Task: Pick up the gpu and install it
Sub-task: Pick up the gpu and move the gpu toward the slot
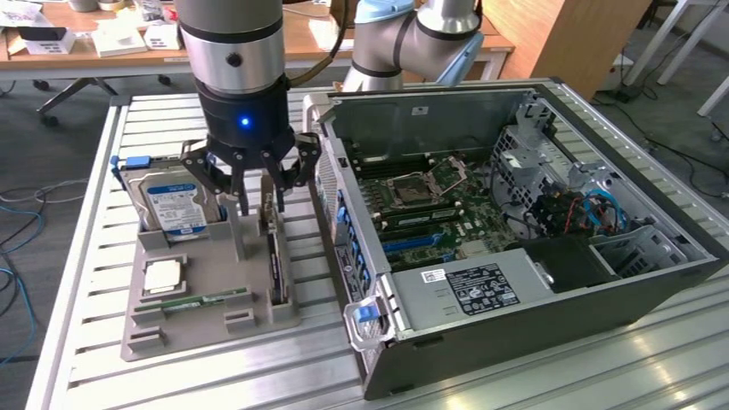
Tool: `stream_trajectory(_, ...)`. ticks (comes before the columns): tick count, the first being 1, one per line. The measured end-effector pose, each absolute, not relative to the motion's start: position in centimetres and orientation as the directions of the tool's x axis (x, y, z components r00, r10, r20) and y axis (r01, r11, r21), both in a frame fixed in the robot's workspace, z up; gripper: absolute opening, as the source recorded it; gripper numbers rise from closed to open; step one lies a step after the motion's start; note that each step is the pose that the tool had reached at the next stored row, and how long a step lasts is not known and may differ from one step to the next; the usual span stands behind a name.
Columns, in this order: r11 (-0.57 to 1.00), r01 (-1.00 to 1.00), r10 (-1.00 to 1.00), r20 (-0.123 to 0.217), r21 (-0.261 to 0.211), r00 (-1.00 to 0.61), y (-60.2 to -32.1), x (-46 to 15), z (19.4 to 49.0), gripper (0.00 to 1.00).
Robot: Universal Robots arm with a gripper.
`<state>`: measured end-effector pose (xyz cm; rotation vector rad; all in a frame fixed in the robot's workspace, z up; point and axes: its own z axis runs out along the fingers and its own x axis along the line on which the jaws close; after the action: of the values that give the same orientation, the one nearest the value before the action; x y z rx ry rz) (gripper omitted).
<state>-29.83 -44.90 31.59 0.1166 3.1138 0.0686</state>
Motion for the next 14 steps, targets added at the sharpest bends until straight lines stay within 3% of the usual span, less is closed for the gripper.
stream_trajectory(14,0.996,0.074,0.075,-0.023,0.045,-0.997,-44.9,-29.4,31.56,0.47)
